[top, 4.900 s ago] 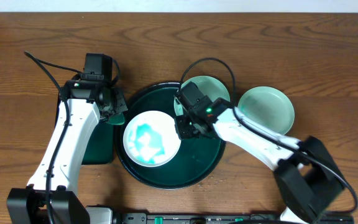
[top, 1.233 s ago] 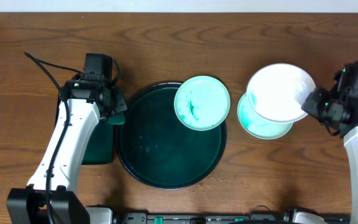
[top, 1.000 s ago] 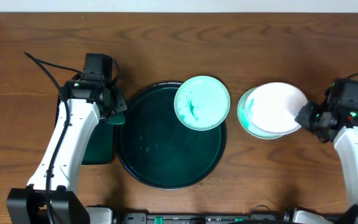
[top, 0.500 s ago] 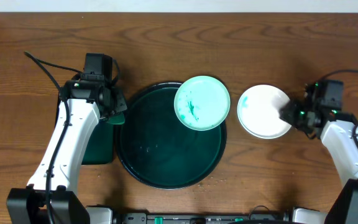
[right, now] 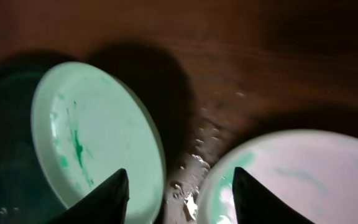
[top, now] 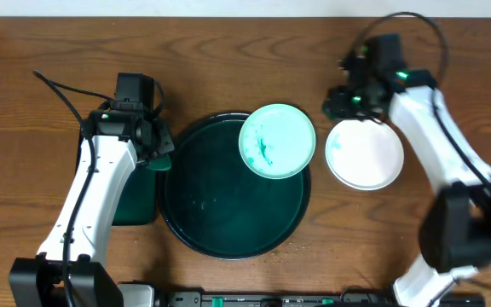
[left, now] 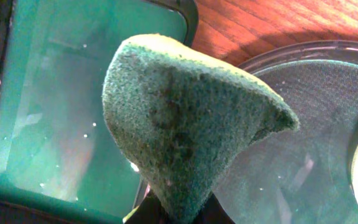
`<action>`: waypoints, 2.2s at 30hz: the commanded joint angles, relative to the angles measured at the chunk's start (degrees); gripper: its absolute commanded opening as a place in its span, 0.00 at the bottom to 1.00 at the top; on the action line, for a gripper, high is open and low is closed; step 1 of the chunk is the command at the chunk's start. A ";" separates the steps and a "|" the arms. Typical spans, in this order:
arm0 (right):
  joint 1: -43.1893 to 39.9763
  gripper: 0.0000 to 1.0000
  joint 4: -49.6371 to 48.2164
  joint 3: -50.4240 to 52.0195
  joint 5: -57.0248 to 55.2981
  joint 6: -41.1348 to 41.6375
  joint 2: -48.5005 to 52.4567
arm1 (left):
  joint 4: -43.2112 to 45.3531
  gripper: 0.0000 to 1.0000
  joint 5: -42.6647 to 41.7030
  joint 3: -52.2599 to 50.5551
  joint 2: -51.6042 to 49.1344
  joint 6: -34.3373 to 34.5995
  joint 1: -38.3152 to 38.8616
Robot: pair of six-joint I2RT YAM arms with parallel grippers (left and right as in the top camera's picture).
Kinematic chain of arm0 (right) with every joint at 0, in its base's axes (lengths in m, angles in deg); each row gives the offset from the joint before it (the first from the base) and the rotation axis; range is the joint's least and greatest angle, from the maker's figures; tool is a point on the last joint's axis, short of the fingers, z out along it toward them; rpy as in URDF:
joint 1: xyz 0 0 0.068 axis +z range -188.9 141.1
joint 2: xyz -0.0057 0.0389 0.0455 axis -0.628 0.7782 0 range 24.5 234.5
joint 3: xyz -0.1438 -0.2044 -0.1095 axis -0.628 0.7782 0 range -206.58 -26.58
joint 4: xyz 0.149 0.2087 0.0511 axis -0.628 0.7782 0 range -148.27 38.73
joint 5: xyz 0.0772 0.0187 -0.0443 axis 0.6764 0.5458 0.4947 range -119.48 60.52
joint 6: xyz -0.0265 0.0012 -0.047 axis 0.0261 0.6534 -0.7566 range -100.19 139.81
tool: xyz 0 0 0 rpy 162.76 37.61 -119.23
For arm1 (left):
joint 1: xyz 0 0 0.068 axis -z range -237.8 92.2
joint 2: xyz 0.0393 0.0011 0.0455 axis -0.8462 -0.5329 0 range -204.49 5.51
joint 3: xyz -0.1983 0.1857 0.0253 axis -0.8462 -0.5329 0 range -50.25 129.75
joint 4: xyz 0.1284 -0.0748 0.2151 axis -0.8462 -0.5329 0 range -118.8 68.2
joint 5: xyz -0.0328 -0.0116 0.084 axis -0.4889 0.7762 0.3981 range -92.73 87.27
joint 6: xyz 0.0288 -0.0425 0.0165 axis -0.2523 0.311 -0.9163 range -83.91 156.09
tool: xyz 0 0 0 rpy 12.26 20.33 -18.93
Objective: Clean dirty plates on tray and stack at the side
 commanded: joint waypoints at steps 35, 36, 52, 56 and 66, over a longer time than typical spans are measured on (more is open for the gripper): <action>20.57 0.01 -4.74 3.19 3.91 21.97 13.03 | -0.13 0.07 -3.04 0.72 -3.21 2.05 0.31; 20.83 0.01 -6.12 4.11 3.91 23.04 13.14 | -0.13 0.07 -3.26 0.72 -3.39 2.82 0.31; 21.20 0.01 -11.80 7.93 4.59 24.26 14.23 | 3.15 0.07 -5.77 0.61 -12.20 2.21 11.15; 21.20 0.01 -11.80 7.93 4.59 24.20 14.23 | 5.09 0.07 -5.79 0.61 -17.86 2.21 13.53; 21.20 0.01 -11.80 7.96 4.55 24.17 14.23 | 7.34 0.07 -19.87 0.61 -26.80 -0.33 14.91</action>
